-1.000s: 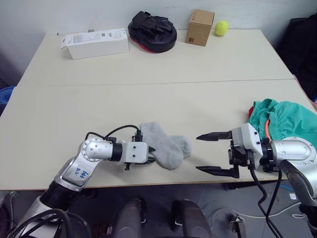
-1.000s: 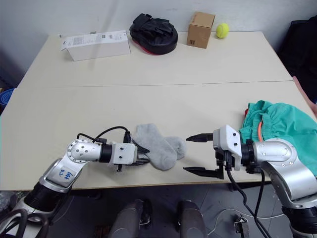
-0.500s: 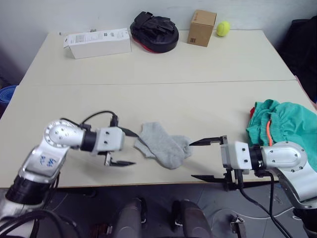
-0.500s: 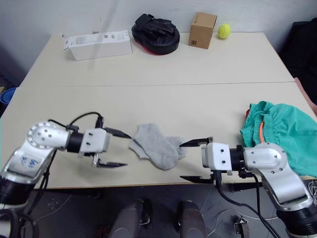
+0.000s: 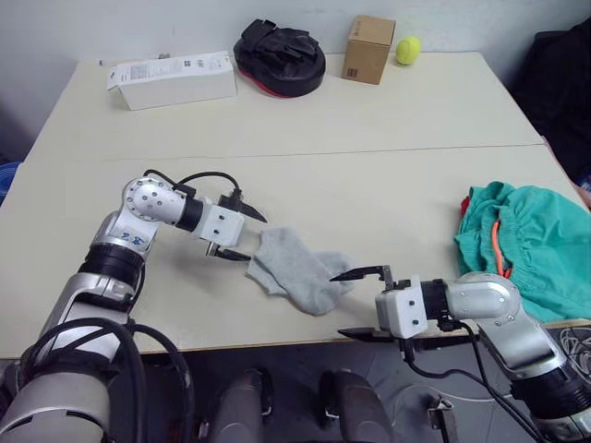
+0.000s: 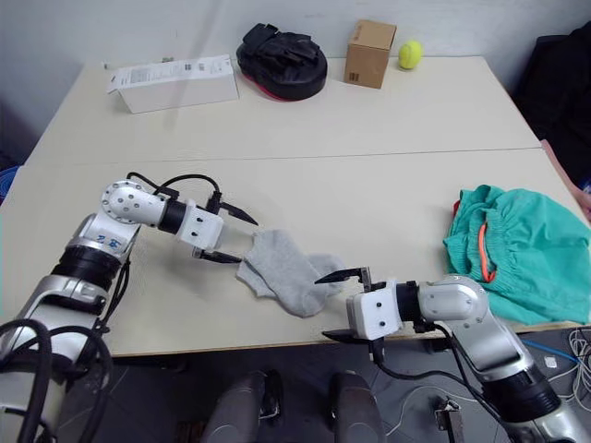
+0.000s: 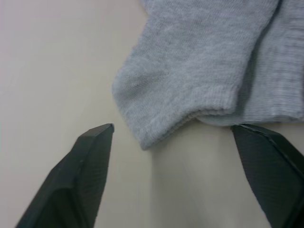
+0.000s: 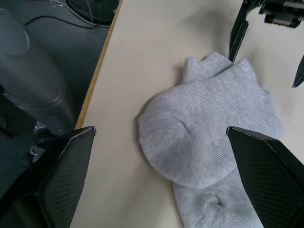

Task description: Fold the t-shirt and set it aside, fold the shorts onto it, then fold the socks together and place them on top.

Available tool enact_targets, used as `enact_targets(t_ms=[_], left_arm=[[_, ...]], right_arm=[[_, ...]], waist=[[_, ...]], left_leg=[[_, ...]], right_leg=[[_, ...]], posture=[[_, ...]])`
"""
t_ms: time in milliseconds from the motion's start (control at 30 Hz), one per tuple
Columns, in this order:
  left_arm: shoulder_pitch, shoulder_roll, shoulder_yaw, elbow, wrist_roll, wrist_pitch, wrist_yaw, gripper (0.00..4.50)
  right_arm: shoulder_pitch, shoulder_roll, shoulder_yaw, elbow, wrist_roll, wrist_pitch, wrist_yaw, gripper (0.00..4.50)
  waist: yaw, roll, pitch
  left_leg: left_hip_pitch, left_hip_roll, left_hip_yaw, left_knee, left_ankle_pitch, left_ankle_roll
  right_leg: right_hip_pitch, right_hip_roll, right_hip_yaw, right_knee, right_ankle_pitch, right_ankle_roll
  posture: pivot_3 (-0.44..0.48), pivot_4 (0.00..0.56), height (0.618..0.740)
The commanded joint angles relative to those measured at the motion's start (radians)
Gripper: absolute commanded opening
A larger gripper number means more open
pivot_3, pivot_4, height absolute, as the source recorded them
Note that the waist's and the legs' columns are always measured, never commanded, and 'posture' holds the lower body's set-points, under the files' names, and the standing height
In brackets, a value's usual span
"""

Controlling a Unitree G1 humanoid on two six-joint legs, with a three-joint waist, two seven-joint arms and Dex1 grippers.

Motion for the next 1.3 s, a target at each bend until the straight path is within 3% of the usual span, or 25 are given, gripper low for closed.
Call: enact_targets(t_ms=[33,67,300,533,733,833,1000,1067,1167,1300], left_arm=[[-0.049,-0.012,0.007,0.053,-0.005,-0.050,-0.018,2.85],[-0.055,-0.013,0.011,0.050,-0.022,-0.041,-0.043,2.57],[-0.022,0.029,0.034,-0.071,-0.116,0.014,-0.179,2.57],[0.053,0.041,0.043,-0.257,-0.174,0.114,-0.201,2.57],[0.120,0.035,0.021,-0.330,-0.142,0.113,-0.191,2.57],[0.110,0.021,0.014,-0.295,-0.101,0.087,-0.156,2.02],[0.093,0.011,0.010,-0.242,-0.074,0.046,-0.132,0.35],[0.092,0.011,0.008,-0.242,-0.076,0.048,-0.130,0.01],[0.097,0.014,0.008,-0.261,-0.087,0.060,-0.137,0.00],[0.103,0.013,0.008,-0.274,-0.095,0.073,-0.140,0.00]], right_arm=[[-0.013,0.015,0.015,-0.005,-0.010,-0.023,-0.018,4.50],[-0.015,0.019,0.019,-0.005,-0.013,-0.023,-0.022,4.50],[-0.025,0.028,0.027,0.000,-0.012,-0.007,-0.049,4.50],[-0.028,0.024,0.029,0.030,-0.011,-0.027,-0.047,4.50],[-0.027,0.022,0.029,0.031,-0.007,-0.023,-0.044,4.50],[-0.033,0.028,0.033,0.036,-0.009,-0.019,-0.046,4.50],[-0.043,0.037,0.045,0.059,-0.029,-0.033,-0.054,4.50],[-0.046,0.041,0.049,0.072,-0.043,-0.045,-0.060,4.50],[-0.047,0.040,0.058,0.093,-0.070,-0.076,-0.066,3.93],[-0.048,0.044,0.067,0.116,-0.087,-0.104,-0.076,2.51]], waist=[[0.001,0.000,0.000],[0.001,0.000,0.000],[0.000,0.000,0.000],[0.000,0.000,0.000],[0.000,0.000,0.000],[0.001,0.000,0.000],[0.001,0.000,0.000],[0.001,0.000,0.000],[0.001,0.000,0.000],[0.001,0.000,0.000]], left_leg=[[0.000,0.000,0.000,0.000,0.000,0.000],[0.000,0.000,0.000,0.000,0.000,0.000],[0.000,0.000,0.000,0.001,0.000,0.000],[0.000,0.000,-0.001,0.002,0.000,0.000],[0.000,0.000,-0.001,0.003,0.000,0.000],[0.000,0.000,-0.001,0.003,0.000,0.000],[0.000,0.000,-0.001,0.004,0.000,0.001],[0.000,0.000,-0.001,0.004,0.000,0.001],[0.000,0.000,-0.001,0.004,0.000,0.001],[0.000,0.000,-0.001,0.004,0.000,0.001]], right_leg=[[0.000,0.000,0.000,0.000,0.000,0.000],[0.000,-0.001,0.000,0.000,0.000,0.000],[0.000,0.000,0.000,0.001,0.000,0.000],[0.001,-0.001,0.001,0.002,0.000,0.000],[0.001,-0.001,0.002,0.002,0.000,0.000],[0.001,-0.001,0.002,0.002,0.000,0.000],[0.001,-0.001,0.002,0.003,0.000,0.000],[0.001,-0.001,0.002,0.003,0.000,0.000],[0.001,-0.001,0.002,0.003,0.000,0.000],[0.001,-0.001,0.001,0.003,0.000,0.000]], posture=[[0.000,0.150,0.740],[0.000,0.150,0.740],[0.000,0.150,0.740],[0.000,0.150,0.740],[0.000,0.150,0.740],[0.000,0.150,0.740],[0.000,0.150,0.740],[0.000,0.150,0.740],[0.000,0.150,0.740],[0.000,0.150,0.740]])
